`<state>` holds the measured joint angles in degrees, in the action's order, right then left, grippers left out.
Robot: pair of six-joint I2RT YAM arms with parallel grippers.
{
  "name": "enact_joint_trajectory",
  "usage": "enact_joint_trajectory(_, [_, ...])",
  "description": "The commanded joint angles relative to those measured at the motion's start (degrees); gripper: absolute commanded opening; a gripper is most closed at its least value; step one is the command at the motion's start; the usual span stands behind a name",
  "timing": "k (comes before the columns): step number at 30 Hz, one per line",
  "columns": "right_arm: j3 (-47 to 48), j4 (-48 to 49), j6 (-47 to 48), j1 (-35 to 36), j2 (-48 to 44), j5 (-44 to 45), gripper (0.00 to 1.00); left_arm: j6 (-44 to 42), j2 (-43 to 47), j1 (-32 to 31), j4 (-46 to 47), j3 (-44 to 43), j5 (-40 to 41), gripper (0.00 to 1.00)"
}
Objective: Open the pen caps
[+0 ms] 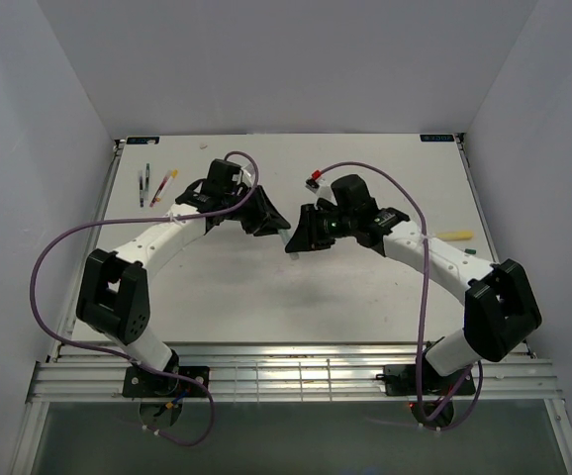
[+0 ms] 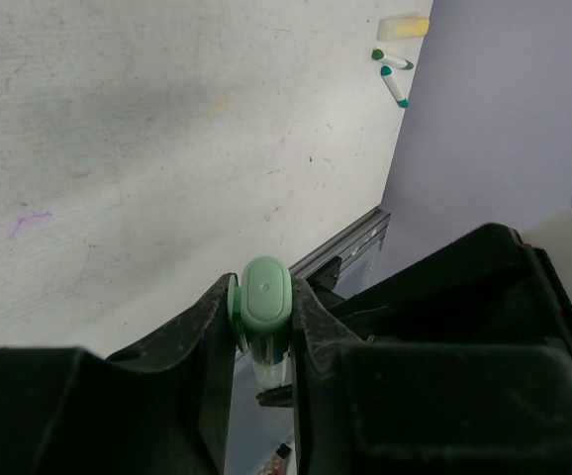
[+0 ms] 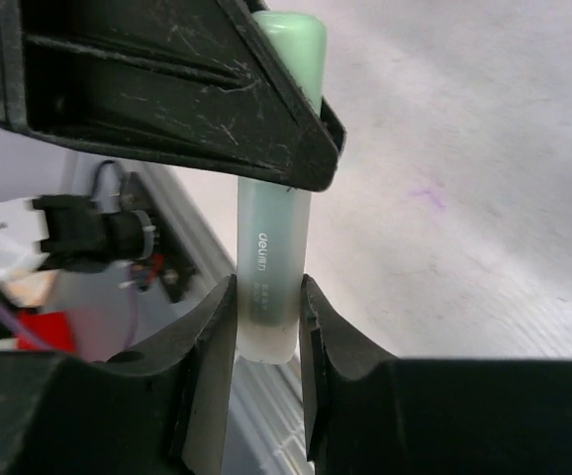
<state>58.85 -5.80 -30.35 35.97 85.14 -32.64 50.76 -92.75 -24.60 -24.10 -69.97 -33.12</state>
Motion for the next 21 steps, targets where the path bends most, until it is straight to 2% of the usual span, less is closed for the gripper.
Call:
enact_joint_trajectory(1, [10.89, -27.19, 11.61, 6.12, 1.33, 15.87, 0.08, 4.41, 3.45, 2.62, 1.79, -2.97, 10.79, 0.00])
enact_joint_trajectory(2, [11.98, -30.38, 13.11, 6.66, 1.86, 25.17, 0.08, 5.39, 3.28, 2.63, -1.19, -3.24, 11.84, 0.00])
enact_joint_trajectory(5, [12.34, -33.13, 15.76, 7.10, 1.26, 29.65, 0.08, 6.19, 2.93, 2.63, -2.96, -4.20, 13.17, 0.00])
enact_joint_trajectory(7, [12.25, -32.26, 16.28, 7.10, 0.64, 26.60, 0.08, 5.67, 2.05, 2.80, -3.59, -4.64, 13.00, 0.00])
enact_joint_trajectory(8, [10.60, -30.08, 17.68, 7.10, 0.20, 17.44, 0.08, 4.79, 2.05, 2.89, -2.37, -4.12, 12.65, 0.00])
enact_joint_trajectory(10, [7.79, -22.20, 16.56, 7.01, -2.17, 8.78, 0.08, 4.35, 2.83, 2.89, 1.14, -2.72, 10.37, 0.00])
enact_joint_trajectory(11, [6.29, -21.10, 13.85, 7.01, -2.52, 7.87, 0.08, 4.17, 3.19, 2.89, 2.90, -2.28, 10.10, 0.00])
enact_joint_trajectory(21, [4.26, -26.10, 14.44, 2.00, 0.89, 15.06, 0.08, -2.50, -5.68, 0.96, -4.73, -5.61, 6.14, 0.00])
